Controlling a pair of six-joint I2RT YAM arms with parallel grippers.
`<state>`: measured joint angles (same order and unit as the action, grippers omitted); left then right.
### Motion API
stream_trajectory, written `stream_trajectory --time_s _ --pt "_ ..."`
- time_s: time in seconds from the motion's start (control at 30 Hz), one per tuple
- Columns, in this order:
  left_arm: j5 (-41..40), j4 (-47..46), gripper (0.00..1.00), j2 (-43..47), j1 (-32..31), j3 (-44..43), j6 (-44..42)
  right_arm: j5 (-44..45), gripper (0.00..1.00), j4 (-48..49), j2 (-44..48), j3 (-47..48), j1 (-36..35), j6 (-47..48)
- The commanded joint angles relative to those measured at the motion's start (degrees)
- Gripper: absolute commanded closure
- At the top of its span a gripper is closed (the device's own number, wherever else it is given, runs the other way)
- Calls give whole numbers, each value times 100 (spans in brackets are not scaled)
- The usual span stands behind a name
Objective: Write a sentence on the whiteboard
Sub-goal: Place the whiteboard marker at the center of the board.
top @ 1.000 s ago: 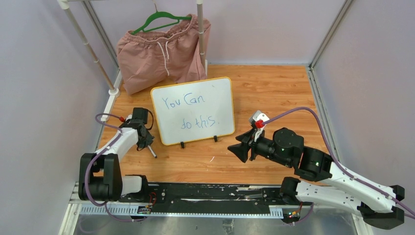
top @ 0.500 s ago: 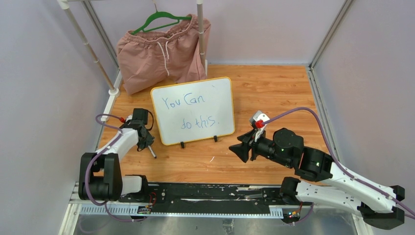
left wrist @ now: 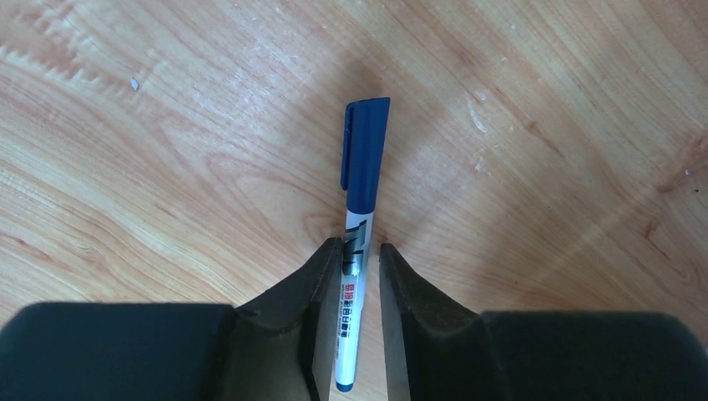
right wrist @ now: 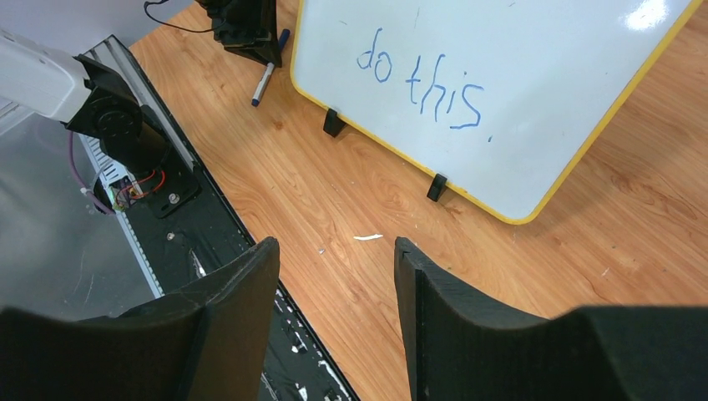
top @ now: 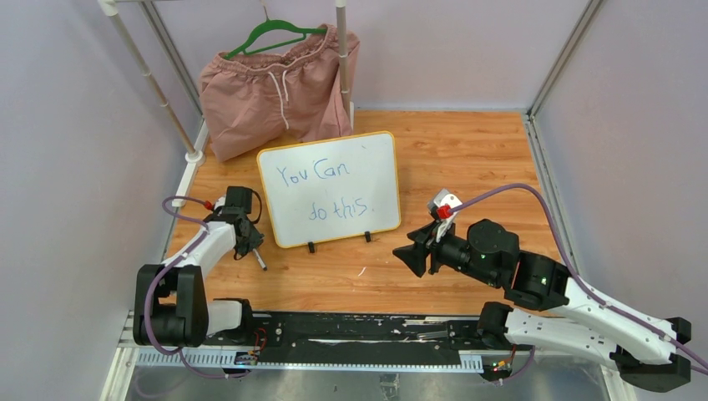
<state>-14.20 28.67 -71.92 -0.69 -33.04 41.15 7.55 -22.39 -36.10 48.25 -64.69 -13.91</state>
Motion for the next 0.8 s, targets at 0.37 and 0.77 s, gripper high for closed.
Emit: stream_trajectory --time_s 0.37,0.77 --pt "57 -160 57 -157 51 238 8 181 43 -99 85 26 48 -90" --pt "-53 -24 55 -8 51 258 40 220 43 -101 85 10 53 -85"
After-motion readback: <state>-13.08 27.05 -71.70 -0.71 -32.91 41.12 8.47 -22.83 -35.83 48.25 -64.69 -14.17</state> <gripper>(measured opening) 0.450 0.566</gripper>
